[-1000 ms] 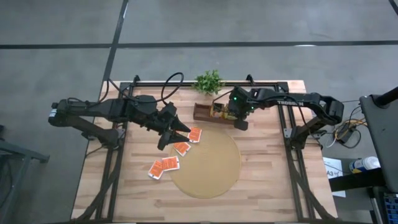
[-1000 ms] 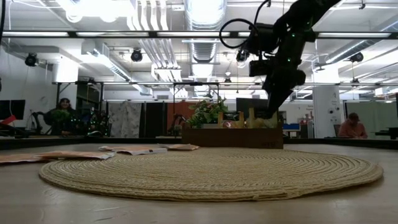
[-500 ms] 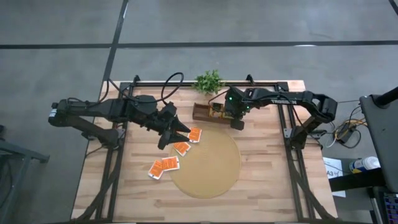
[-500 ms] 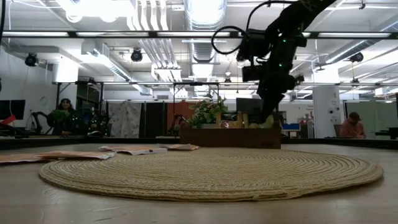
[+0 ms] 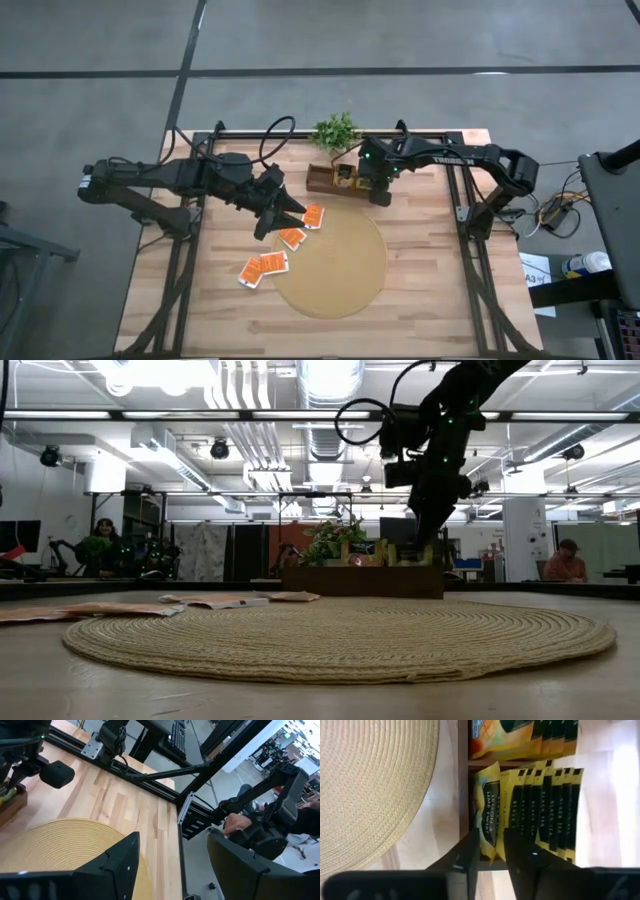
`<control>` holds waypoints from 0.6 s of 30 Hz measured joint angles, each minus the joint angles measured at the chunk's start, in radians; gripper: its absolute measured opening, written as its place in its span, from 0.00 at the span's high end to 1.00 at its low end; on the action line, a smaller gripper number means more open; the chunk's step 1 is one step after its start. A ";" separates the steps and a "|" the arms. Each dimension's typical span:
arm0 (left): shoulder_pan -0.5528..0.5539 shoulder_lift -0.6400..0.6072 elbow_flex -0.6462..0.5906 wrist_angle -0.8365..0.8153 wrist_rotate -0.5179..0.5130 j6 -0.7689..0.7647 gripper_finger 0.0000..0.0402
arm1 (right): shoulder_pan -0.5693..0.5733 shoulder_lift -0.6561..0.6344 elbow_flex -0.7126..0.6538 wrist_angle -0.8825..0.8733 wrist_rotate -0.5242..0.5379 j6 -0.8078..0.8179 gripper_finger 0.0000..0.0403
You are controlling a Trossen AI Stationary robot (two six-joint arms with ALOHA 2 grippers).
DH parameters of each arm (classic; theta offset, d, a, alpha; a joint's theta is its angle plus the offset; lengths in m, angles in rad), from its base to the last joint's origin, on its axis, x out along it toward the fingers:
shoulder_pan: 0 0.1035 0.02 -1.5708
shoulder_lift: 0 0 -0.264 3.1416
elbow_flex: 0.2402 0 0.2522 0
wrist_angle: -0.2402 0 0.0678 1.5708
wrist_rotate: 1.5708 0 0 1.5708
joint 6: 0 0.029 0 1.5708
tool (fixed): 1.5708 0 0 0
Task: Pick & Place Tea
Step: Put the white tea bag into the left section of the wooden organizer
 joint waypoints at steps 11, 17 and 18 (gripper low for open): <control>0.000 0.000 0.000 0.000 0.003 -0.009 0.44 | 0.000 -0.026 0.010 -0.003 0.004 0.007 0.64; 0.000 0.000 0.000 0.000 0.003 -0.009 0.44 | 0.001 -0.069 0.060 -0.006 0.003 0.025 0.61; 0.000 0.000 0.000 -0.001 0.003 -0.009 0.44 | 0.003 -0.076 0.072 -0.006 0.003 0.033 0.61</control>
